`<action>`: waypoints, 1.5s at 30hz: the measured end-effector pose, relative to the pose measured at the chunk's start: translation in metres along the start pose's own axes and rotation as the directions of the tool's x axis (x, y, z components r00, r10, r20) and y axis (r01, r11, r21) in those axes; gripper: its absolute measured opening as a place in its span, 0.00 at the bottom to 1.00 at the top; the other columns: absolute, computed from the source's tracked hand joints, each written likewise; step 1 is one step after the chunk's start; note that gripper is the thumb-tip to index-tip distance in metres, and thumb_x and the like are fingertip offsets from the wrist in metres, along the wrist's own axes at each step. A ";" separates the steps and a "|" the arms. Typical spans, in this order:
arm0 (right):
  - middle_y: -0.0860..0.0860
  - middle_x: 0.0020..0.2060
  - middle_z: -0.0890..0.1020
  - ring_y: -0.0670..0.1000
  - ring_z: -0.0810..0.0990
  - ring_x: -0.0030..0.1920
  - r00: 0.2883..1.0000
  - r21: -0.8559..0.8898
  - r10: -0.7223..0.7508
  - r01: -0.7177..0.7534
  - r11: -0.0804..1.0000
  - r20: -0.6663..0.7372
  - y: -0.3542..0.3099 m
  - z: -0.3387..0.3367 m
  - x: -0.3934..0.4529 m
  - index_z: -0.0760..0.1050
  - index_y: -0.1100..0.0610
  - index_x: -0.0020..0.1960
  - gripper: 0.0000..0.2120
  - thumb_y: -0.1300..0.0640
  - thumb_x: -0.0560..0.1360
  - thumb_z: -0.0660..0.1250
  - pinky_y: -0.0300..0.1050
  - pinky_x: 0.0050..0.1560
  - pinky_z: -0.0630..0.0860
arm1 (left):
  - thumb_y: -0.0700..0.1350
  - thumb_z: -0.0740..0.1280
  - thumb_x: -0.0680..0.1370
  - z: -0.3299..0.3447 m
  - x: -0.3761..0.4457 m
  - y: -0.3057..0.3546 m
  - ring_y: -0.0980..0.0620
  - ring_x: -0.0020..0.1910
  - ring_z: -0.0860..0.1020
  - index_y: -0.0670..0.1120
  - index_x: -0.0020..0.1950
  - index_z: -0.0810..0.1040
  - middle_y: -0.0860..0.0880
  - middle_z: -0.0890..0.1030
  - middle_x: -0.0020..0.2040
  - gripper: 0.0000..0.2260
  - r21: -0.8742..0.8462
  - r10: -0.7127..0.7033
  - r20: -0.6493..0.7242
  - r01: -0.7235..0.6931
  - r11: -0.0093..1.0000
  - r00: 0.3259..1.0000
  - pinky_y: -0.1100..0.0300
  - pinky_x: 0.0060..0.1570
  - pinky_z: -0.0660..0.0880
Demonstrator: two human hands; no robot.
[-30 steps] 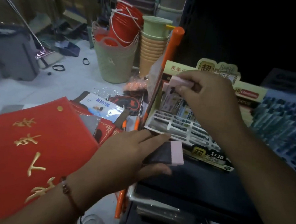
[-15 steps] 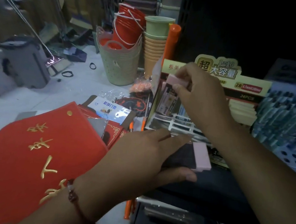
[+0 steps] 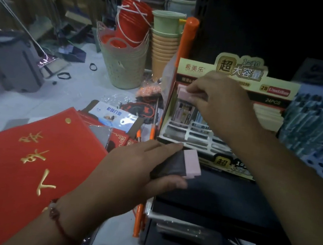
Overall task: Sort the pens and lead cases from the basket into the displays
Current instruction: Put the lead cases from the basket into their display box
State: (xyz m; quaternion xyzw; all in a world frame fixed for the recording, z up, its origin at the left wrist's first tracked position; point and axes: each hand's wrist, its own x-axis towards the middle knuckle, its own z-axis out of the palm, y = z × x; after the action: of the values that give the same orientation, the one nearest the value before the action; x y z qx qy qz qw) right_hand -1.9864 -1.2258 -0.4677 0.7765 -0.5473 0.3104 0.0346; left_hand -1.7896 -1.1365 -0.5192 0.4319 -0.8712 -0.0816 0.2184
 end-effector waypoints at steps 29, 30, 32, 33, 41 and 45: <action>0.46 0.47 0.85 0.49 0.84 0.44 0.941 0.567 0.198 -0.325 0.757 0.275 -0.002 -0.039 -0.034 0.83 0.45 0.55 0.09 0.53 0.75 0.73 0.47 0.44 0.83 | 0.61 0.58 0.81 -0.002 0.030 -0.003 0.56 0.33 0.79 0.51 0.47 0.81 0.48 0.82 0.40 0.18 -0.700 -0.470 -0.052 0.303 0.646 0.881 0.65 0.32 0.73; 0.47 0.47 0.85 0.50 0.84 0.44 0.946 0.568 0.214 -0.319 0.759 0.245 0.001 -0.040 -0.033 0.82 0.45 0.54 0.08 0.53 0.76 0.72 0.46 0.43 0.83 | 0.62 0.59 0.80 -0.001 0.028 -0.006 0.58 0.34 0.78 0.54 0.51 0.81 0.52 0.82 0.40 0.16 -0.650 -0.460 -0.073 0.307 0.695 0.885 0.64 0.34 0.72; 0.46 0.47 0.84 0.47 0.84 0.43 0.954 0.575 0.244 -0.300 0.761 0.175 0.004 -0.043 -0.032 0.81 0.45 0.54 0.07 0.54 0.77 0.70 0.42 0.41 0.83 | 0.64 0.61 0.77 0.000 0.023 -0.011 0.62 0.39 0.78 0.60 0.62 0.78 0.62 0.81 0.42 0.17 -0.545 -0.443 -0.117 0.316 0.777 0.889 0.63 0.37 0.71; 0.46 0.48 0.84 0.45 0.83 0.43 0.955 0.575 0.262 -0.292 0.764 0.138 0.006 -0.044 -0.031 0.81 0.45 0.55 0.07 0.54 0.78 0.70 0.40 0.41 0.83 | 0.64 0.62 0.77 0.000 0.021 -0.013 0.64 0.41 0.77 0.64 0.63 0.76 0.66 0.80 0.43 0.17 -0.499 -0.417 -0.127 0.306 0.811 0.900 0.64 0.39 0.71; 0.45 0.49 0.84 0.41 0.83 0.49 0.931 0.611 0.341 -0.196 0.767 -0.129 0.002 -0.040 -0.028 0.81 0.50 0.59 0.09 0.56 0.79 0.69 0.38 0.48 0.81 | 0.70 0.61 0.73 0.010 0.015 -0.018 0.65 0.49 0.72 0.63 0.71 0.69 0.65 0.72 0.48 0.29 -0.195 -0.223 -0.053 0.209 0.958 0.973 0.69 0.41 0.65; 0.43 0.48 0.83 0.41 0.82 0.49 0.950 0.558 0.274 -0.149 0.816 -0.147 -0.002 -0.031 -0.029 0.81 0.51 0.59 0.10 0.57 0.78 0.69 0.39 0.49 0.81 | 0.69 0.59 0.72 0.011 0.014 -0.009 0.68 0.51 0.69 0.63 0.73 0.66 0.72 0.67 0.49 0.30 -0.127 -0.147 -0.019 0.144 0.981 0.989 0.73 0.43 0.64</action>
State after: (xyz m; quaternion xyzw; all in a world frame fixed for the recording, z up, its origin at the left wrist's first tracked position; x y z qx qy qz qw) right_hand -2.0047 -1.1885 -0.4577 0.6489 -0.5135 0.5382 -0.1601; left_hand -1.7959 -1.1535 -0.5274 0.4810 -0.8274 -0.1458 0.2507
